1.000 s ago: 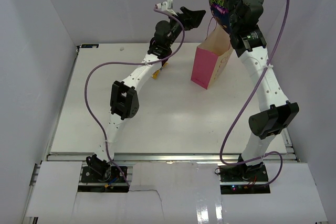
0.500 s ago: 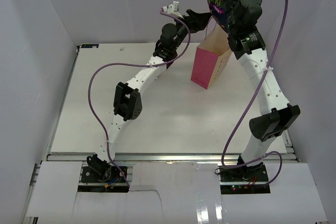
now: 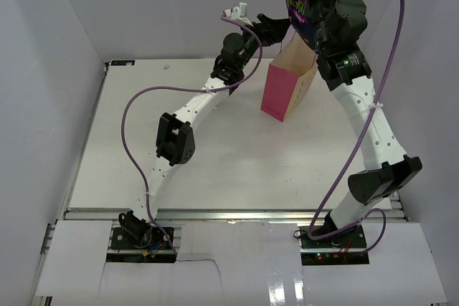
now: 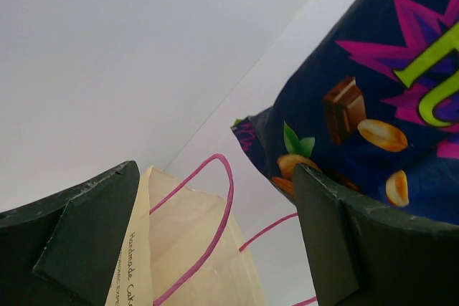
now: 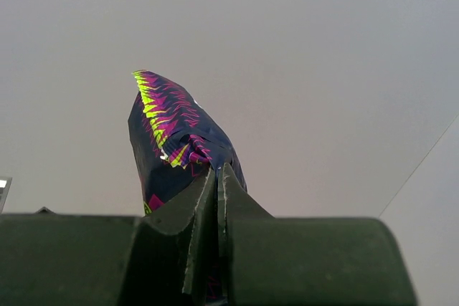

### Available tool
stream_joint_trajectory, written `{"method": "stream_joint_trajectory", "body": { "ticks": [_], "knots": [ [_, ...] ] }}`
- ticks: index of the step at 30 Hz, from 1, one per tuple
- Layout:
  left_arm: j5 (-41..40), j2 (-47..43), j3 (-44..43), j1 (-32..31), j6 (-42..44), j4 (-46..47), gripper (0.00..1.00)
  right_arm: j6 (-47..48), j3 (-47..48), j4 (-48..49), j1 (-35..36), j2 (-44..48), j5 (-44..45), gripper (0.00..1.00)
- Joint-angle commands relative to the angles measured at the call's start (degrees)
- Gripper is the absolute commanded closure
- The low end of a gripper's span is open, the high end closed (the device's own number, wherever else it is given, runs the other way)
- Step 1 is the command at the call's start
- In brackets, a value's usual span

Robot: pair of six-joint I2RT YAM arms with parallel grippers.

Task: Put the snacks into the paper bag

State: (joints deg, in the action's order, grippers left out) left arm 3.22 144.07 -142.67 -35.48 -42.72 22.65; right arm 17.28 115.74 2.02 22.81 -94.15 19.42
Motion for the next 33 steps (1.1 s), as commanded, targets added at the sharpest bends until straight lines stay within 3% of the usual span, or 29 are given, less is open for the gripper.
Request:
{"method": "stream_joint_trajectory", "body": {
  "ticks": [1, 33],
  "knots": [
    [0.47, -1.16, -2.44, -0.73, -0.17, 0.90, 0.02, -1.72, 0.71, 9.23, 0.66, 5.38, -0.79, 0.92],
    [2.75, 0.42, -3.49, -1.25, -2.81, 1.08, 0.02, -7.96, 6.16, 11.16, 0.92, -2.27, -0.61, 0.92]
  ]
}}
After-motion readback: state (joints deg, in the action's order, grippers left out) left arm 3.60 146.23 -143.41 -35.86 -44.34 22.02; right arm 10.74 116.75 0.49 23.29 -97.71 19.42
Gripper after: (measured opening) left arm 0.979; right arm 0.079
